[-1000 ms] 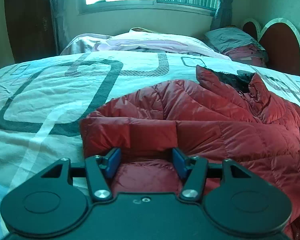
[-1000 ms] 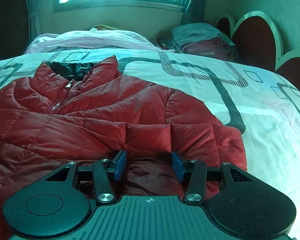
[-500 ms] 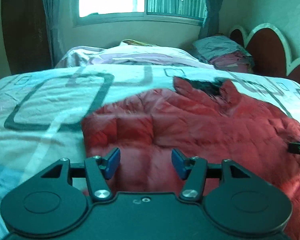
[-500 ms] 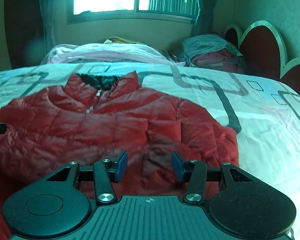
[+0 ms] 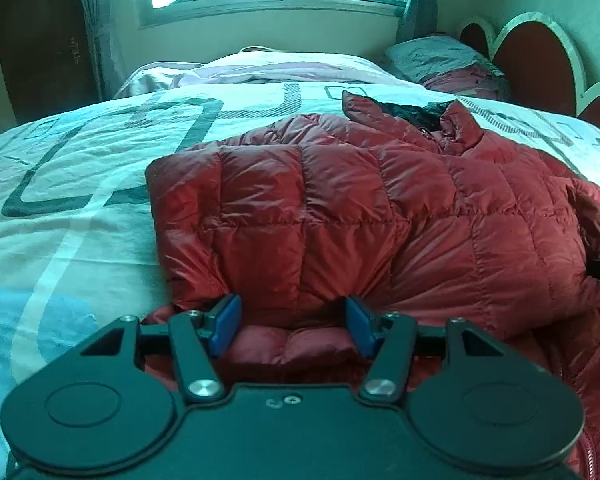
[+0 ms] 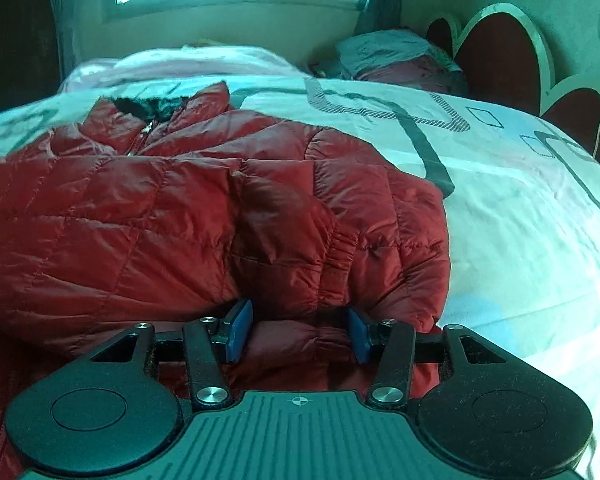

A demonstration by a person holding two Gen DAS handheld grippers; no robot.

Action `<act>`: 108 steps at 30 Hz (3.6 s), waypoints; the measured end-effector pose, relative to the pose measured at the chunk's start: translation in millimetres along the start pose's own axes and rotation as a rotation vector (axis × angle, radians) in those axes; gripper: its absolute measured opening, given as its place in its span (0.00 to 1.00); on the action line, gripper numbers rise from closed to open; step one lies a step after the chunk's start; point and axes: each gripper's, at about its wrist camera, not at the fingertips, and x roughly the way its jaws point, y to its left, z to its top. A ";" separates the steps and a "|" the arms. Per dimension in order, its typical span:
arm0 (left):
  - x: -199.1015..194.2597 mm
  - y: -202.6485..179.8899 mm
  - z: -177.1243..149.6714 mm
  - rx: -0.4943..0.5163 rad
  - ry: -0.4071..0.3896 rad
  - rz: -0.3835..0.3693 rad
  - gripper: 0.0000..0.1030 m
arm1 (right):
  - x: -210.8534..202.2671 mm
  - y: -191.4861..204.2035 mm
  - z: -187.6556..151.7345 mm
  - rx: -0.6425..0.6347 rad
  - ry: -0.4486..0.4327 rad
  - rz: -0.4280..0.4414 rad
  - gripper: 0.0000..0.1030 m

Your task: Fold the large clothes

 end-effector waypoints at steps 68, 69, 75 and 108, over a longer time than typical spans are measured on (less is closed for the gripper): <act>-207.3 74.8 -204.2 -0.108 0.114 -0.228 0.15 | -239.8 -53.7 -239.2 0.214 0.108 0.090 0.31; -207.8 74.9 -203.5 -0.117 0.112 -0.239 0.12 | -240.5 -53.2 -238.4 0.215 0.108 0.100 0.18; -223.1 72.5 -198.7 -0.120 0.036 -0.244 0.07 | -250.6 -48.6 -232.3 0.225 0.078 0.104 0.09; -127.9 54.5 15.5 -0.194 -0.240 -0.179 0.06 | -151.7 -63.1 5.8 0.250 -0.195 0.135 0.09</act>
